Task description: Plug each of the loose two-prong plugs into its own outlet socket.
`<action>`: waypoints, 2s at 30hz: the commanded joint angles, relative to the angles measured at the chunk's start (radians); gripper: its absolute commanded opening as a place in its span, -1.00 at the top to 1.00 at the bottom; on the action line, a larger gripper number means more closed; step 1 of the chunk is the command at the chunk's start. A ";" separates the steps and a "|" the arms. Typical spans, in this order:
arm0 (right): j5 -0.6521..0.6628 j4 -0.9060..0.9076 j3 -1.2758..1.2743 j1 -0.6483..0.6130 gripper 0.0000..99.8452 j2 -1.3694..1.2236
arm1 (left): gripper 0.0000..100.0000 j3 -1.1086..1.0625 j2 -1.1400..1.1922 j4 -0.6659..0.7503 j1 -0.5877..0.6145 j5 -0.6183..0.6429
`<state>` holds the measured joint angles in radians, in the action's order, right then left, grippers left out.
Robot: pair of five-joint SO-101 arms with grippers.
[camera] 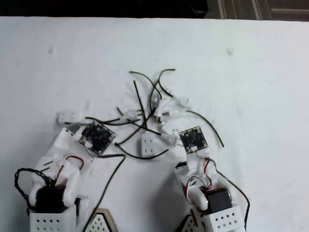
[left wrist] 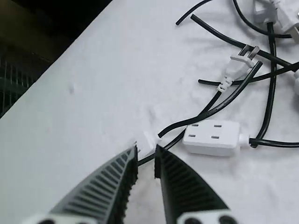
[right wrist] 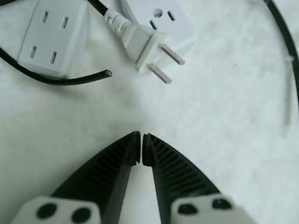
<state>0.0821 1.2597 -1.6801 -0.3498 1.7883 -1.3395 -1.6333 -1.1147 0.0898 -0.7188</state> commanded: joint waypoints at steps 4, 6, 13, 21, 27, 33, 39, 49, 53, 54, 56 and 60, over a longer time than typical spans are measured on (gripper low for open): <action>0.009 0.008 -0.011 0.008 0.96 0.010 | 0.82 0.327 0.326 -0.152 -0.005 -0.008; 0.009 0.008 -0.011 0.008 0.96 0.010 | 0.82 0.400 0.449 -0.196 -0.005 -0.009; 0.009 0.008 -0.011 0.008 0.96 0.010 | 0.77 0.477 0.645 -0.209 -0.007 -0.072; 0.009 0.008 -0.011 0.010 0.96 0.010 | 0.41 0.477 0.756 -0.173 -0.007 -0.376; 0.009 0.008 -0.011 0.007 0.96 0.010 | 0.40 0.479 0.920 -0.104 -0.022 -0.511; 0.009 0.008 -0.011 0.008 0.96 0.010 | 0.40 0.479 1.072 -0.002 -0.038 -0.583; 0.009 0.008 -0.011 0.004 0.96 0.010 | 0.40 0.477 1.210 0.155 -0.031 -0.588; 0.008 0.008 -0.011 0.005 0.96 0.010 | 0.40 0.473 1.405 0.222 -0.064 -0.586; 0.008 0.008 -0.011 0.007 0.96 0.010 | 0.40 0.474 1.405 0.121 -0.116 -0.565; 0.008 0.008 -0.011 0.008 0.96 0.010 | 0.40 0.476 1.389 0.080 -0.133 -0.546; 0.008 0.008 -0.011 0.010 0.96 0.010 | 0.40 0.476 1.345 0.008 -0.171 -0.511; 0.008 0.008 -0.011 0.010 0.96 0.010 | 0.41 0.471 1.205 -0.080 -0.220 -0.442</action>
<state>0.0821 1.2597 -1.6801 -0.3498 1.7883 -0.8945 -0.2816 -1.1162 -0.0821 -1.2359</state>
